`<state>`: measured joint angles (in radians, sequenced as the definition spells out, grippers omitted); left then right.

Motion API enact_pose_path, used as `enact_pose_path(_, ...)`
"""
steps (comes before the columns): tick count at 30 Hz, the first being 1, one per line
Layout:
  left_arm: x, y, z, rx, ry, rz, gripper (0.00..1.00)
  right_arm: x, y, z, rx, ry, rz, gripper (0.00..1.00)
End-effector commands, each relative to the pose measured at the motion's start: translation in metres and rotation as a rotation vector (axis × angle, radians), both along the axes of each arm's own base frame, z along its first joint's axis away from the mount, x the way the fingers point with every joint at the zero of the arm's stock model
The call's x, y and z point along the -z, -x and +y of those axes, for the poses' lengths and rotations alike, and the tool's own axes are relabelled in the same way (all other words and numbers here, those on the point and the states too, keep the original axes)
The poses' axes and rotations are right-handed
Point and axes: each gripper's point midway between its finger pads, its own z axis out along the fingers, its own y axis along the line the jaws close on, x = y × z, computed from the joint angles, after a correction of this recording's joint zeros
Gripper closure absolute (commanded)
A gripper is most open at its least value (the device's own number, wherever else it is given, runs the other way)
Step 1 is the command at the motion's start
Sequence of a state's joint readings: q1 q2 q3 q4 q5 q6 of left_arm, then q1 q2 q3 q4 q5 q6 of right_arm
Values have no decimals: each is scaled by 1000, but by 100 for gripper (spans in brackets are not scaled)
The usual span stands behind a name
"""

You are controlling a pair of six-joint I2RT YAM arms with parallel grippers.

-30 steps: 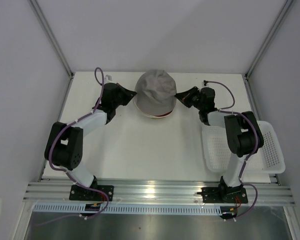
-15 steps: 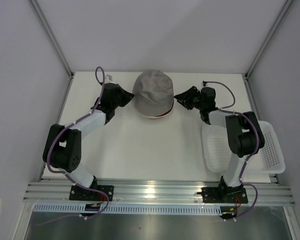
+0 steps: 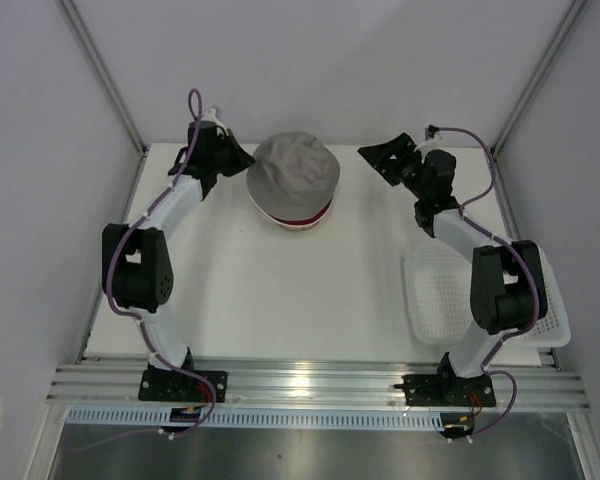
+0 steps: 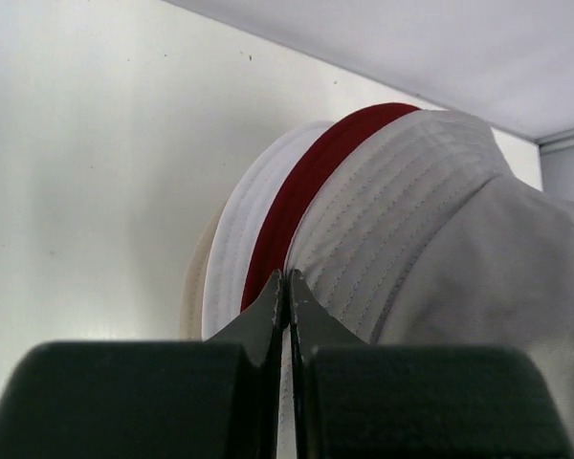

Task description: Stack the hats

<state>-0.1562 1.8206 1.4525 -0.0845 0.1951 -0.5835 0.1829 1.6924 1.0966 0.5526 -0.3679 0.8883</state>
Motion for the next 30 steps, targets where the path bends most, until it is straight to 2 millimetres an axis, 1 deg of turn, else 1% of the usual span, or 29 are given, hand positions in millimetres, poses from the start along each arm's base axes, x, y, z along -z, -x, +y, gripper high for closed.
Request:
enact_pose_path(1,-6,-12,-3,60,-69,9,99,-21,-15,16,-52,-34,-107,24)
enact_pose_path(2,9,-15,-5,62,-74,44,99,-12,-22,18,-54,-38,-104,24)
enact_pose_path(3,12,-17,-5,61,-72,51,99,-14,-26,23,-62,-46,-114,24)
enact_pose_path(4,7,-21,-7,64,-72,50,99,-11,-28,29,-75,-50,-111,24)
enact_pose_path(5,21,-23,-7,62,-83,80,99,-8,-31,33,-86,-56,-111,24)
enact_pose_path(6,25,-24,-10,61,-95,93,99,6,-36,38,-98,-62,-81,24)
enact_pose_path(7,19,-29,-10,58,-102,82,99,2,-40,41,-105,-68,-92,24)
enact_pose_path(8,28,-28,-9,51,-122,107,99,8,-41,45,-112,-69,-82,24)
enact_pose_path(9,32,-32,-11,52,-129,114,99,17,-45,47,-115,-72,-64,24)
enact_pose_path(10,34,-32,-12,53,-132,119,99,18,-46,49,-118,-81,-59,24)
enact_pose_path(13,38,-34,-15,51,-148,125,99,24,-45,54,-131,-111,-46,25)
enact_pose_path(17,36,-34,-15,46,-151,116,99,23,-42,58,-141,-128,-50,30)
enact_pose_path(19,34,-34,-16,45,-151,110,99,22,-41,61,-145,-138,-53,34)
enact_pose_path(23,34,-33,-17,50,-151,111,99,22,-40,66,-163,-182,-47,50)
enact_pose_path(27,34,-30,-18,51,-147,109,99,29,-42,72,-175,-195,-26,52)
enact_pose_path(28,32,-30,-18,51,-143,100,99,31,-42,72,-177,-195,-20,54)
enact_pose_path(30,30,-29,-18,50,-141,96,99,35,-41,73,-179,-196,-9,66)
